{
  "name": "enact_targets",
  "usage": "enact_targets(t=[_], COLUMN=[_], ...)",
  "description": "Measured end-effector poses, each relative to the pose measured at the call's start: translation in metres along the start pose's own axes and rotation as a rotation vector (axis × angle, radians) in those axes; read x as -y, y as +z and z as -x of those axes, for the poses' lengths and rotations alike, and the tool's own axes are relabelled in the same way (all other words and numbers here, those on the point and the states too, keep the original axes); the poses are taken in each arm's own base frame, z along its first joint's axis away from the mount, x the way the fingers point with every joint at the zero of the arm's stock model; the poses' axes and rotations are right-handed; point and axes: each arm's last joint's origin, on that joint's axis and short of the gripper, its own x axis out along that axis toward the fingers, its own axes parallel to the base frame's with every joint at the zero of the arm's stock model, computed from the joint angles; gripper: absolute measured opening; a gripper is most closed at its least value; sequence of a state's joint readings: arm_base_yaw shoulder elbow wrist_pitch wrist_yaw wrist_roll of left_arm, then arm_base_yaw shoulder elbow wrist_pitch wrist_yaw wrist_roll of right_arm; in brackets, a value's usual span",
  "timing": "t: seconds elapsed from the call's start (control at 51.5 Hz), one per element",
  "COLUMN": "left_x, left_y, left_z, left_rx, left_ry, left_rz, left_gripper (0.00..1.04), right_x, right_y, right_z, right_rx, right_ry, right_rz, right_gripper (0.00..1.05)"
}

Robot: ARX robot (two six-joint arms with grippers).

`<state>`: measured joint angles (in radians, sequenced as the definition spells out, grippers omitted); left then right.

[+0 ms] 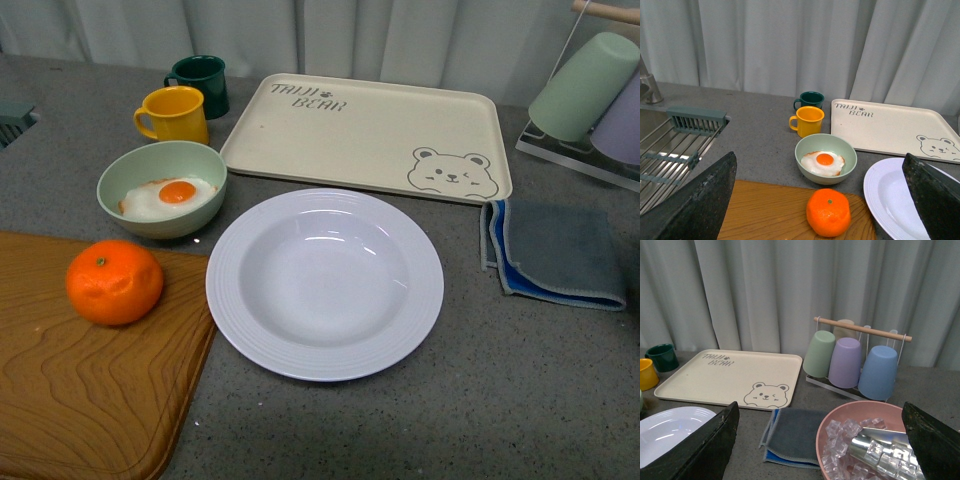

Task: Place orange and plate with both arms

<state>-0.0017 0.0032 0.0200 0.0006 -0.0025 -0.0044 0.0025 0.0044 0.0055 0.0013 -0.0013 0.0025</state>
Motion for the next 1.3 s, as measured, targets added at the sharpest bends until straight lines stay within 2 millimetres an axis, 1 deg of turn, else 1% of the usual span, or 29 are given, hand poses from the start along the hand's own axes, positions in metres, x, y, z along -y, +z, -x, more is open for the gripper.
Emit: enact_targets(t=[1.302], left_x=[0.0], left_y=[0.0], left_z=[0.0], left_rx=[0.0], left_ry=[0.0], left_rz=[0.0], left_gripper=[0.98], right_x=[0.0], right_y=[0.0], right_z=[0.0], right_rx=[0.0], right_ry=[0.0], right_rz=[0.0], right_gripper=[0.95])
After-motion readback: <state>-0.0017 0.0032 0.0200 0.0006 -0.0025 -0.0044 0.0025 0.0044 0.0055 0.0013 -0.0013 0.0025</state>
